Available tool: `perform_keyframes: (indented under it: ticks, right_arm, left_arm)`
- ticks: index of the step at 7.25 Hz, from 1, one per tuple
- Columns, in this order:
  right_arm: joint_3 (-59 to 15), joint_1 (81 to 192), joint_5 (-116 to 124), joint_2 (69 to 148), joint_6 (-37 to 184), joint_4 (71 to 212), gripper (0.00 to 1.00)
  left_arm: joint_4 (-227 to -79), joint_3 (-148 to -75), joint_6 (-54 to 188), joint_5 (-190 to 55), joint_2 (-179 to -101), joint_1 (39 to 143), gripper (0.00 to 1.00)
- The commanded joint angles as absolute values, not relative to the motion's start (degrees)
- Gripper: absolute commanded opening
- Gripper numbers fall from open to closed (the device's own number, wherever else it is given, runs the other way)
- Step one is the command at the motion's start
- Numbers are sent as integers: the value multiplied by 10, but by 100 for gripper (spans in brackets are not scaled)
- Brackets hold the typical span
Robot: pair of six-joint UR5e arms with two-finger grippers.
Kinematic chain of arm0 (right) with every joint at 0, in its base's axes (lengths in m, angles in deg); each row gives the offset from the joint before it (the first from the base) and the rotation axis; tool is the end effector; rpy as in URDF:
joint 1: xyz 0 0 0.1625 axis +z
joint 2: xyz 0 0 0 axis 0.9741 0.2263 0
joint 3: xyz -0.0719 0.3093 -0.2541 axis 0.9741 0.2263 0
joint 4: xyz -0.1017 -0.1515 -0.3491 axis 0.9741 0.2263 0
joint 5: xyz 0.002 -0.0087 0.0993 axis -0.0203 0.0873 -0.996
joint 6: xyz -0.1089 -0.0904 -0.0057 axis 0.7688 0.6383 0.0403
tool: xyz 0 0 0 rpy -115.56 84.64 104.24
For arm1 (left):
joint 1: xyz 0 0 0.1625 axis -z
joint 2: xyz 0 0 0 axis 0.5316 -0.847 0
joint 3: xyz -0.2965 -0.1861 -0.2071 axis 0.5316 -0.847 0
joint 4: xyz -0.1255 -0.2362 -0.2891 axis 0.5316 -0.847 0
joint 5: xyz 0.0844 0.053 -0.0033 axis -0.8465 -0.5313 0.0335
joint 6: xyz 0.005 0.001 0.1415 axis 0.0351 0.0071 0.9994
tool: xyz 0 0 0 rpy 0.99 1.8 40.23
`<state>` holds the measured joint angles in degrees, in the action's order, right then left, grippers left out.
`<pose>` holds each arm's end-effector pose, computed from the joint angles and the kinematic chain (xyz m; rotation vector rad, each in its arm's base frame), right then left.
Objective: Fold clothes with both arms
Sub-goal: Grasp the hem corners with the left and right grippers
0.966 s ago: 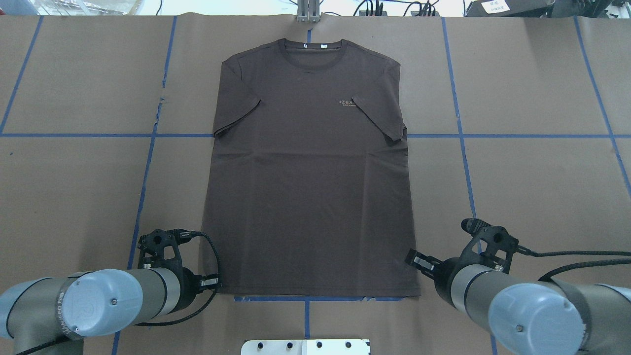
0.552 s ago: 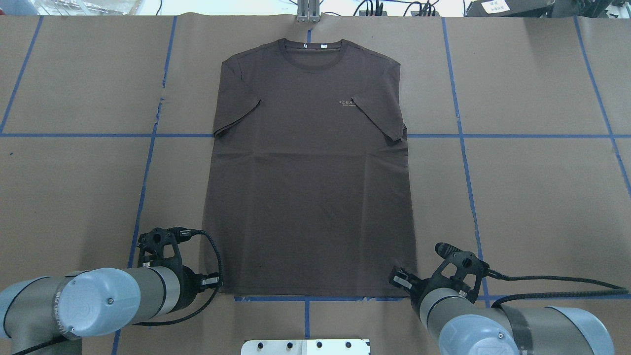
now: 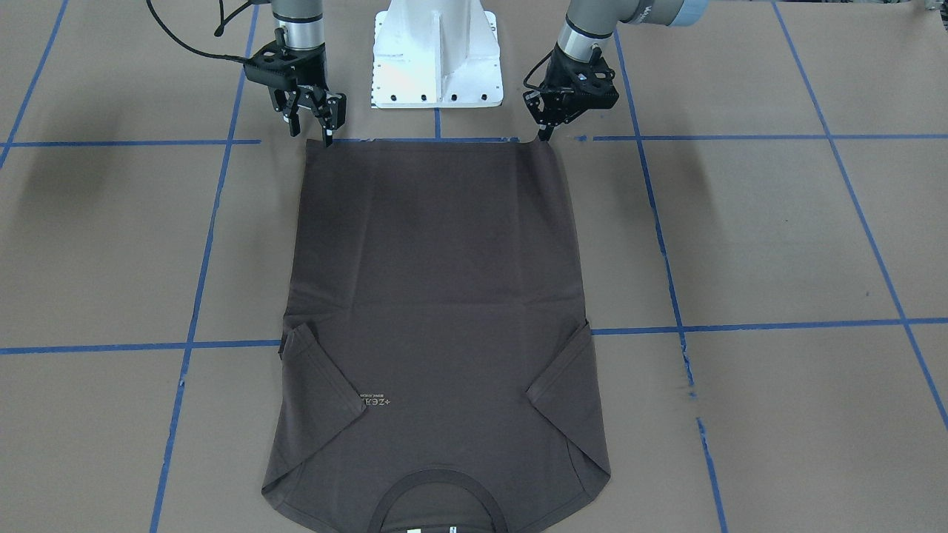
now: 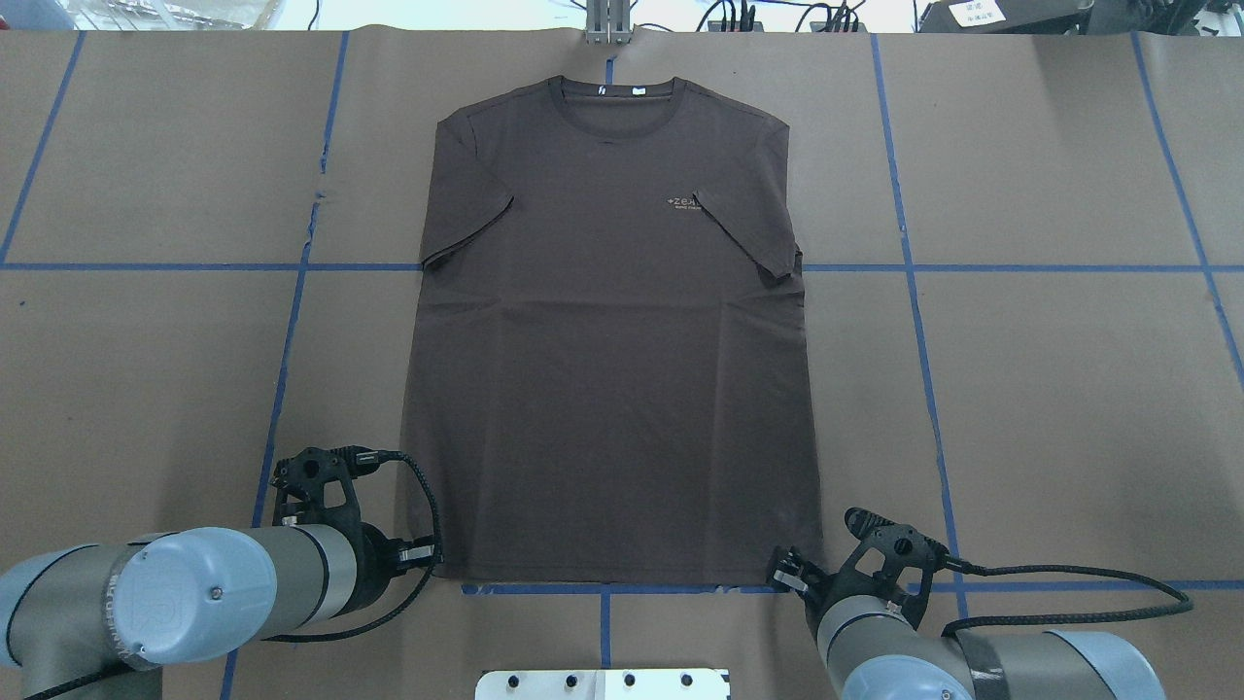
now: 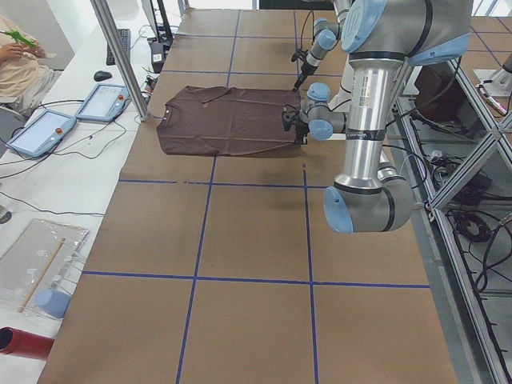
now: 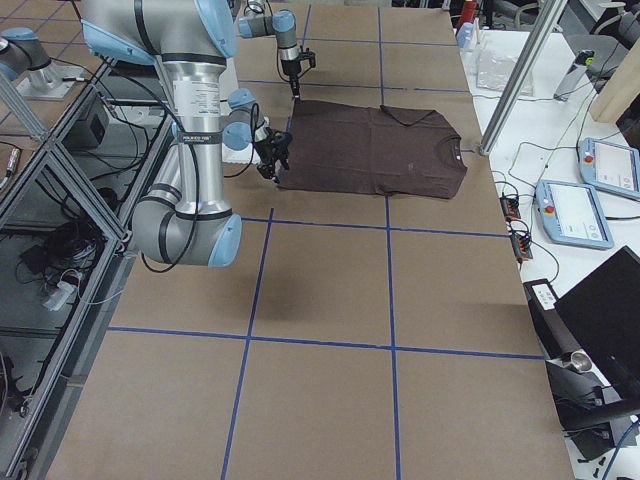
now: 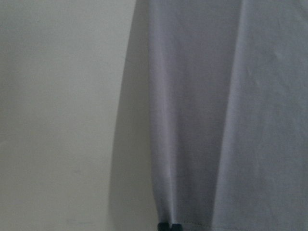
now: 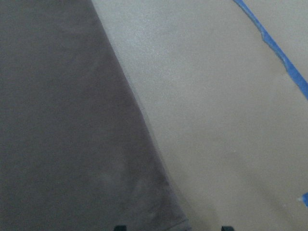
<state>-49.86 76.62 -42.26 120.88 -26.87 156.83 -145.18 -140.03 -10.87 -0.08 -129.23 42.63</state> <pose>-0.5049 -0.1816 0.3797 0.1982 -0.7127 0.5571 0.4927 -0.2291 0.3320 0.0796 0.9827 -0.2196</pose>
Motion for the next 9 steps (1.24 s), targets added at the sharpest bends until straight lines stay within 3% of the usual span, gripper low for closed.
perform_keyframes:
  ticks: [1, 4, 6, 7, 9]
  right_arm:
    - [-487, 765, -417, 1208, -270, 1568, 72]
    - [-482, 762, -414, 1208, -271, 1568, 64]
    - [-482, 762, -406, 1208, -287, 1568, 28]
    - [-482, 762, -405, 1207, -287, 1568, 2]
    - [-482, 761, -405, 1206, -288, 1568, 0]
  left_arm:
    - [-1452, -1401, -109, -1, -1293, 427, 0]
    - [-1453, -1401, -109, -1, -1293, 427, 0]
    - [-1452, -1407, -109, -1, -1291, 427, 0]
    - [-1452, -1409, -109, -1, -1291, 427, 0]
    - [-1452, -1410, -109, -1, -1291, 427, 0]
